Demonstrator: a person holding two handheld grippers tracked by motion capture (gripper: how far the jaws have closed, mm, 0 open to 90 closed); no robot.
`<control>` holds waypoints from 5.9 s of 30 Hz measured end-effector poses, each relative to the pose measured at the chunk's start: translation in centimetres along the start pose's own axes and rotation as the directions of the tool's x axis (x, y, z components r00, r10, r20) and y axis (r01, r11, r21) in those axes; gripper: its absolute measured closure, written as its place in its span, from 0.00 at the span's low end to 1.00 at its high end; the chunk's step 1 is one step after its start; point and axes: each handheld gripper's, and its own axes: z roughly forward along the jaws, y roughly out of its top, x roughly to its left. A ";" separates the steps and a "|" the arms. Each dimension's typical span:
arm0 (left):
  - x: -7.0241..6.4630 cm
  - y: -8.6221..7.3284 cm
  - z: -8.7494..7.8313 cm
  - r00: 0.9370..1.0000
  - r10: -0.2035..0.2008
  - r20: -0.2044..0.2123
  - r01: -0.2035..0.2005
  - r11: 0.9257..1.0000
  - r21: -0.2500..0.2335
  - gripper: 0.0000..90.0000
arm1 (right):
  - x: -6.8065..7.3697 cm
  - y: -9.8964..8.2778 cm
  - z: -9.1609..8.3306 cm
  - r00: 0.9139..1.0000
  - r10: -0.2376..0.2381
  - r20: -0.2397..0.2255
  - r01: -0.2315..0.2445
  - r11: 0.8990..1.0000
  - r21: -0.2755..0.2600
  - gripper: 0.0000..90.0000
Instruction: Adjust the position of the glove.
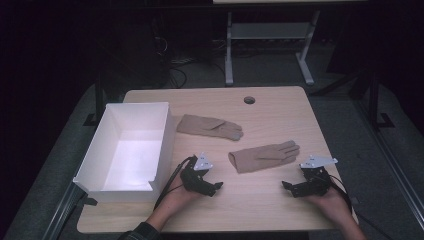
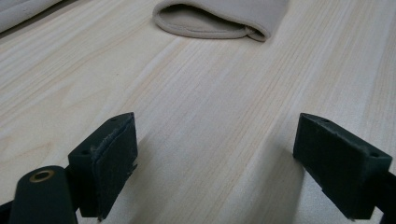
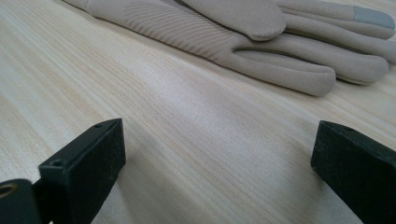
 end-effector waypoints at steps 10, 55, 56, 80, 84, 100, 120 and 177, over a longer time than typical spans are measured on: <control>0.2 -0.1 -0.1 1.000 0.011 0.009 -0.011 1.000 0.003 0.14 | 0.3 0.6 0.2 1.000 -0.008 -0.006 0.008 1.000 0.015 0.10; 0.2 -0.4 -0.5 0.999 0.029 0.021 -0.029 1.000 -0.004 0.14 | 5.6 10.5 5.9 0.967 -0.131 -0.219 0.127 0.991 -0.032 1.00; 0.2 -0.4 -0.5 0.999 0.029 0.022 -0.029 1.000 -0.005 0.14 | 5.8 10.5 6.1 0.966 -0.136 -0.220 0.134 0.991 -0.025 1.00; 0.2 -0.4 -0.5 0.999 0.025 0.023 -0.025 1.000 -0.004 0.14 | 5.9 9.1 6.9 0.963 -0.132 -0.233 0.150 0.987 0.058 1.00; 0.2 -0.4 -0.5 0.999 0.023 0.024 -0.023 1.000 -0.002 0.14 | 5.6 8.5 6.2 0.965 -0.132 -0.226 0.152 0.986 0.071 1.00; 0.2 -0.5 -0.5 0.999 0.029 0.024 -0.029 1.000 -0.007 0.14 | 4.3 4.9 2.1 0.973 -0.099 -0.207 0.122 0.987 0.104 1.00; 0.2 -0.4 -0.4 1.000 0.017 0.025 -0.016 1.000 -0.006 0.14 | 2.2 2.5 -2.0 0.985 -0.055 -0.163 0.069 0.994 0.081 1.00; 0.3 -0.3 -0.3 0.999 0.020 0.027 -0.020 1.000 -0.005 0.14 | -0.6 6.1 -0.1 0.998 -0.005 -0.067 0.002 0.999 -0.046 0.60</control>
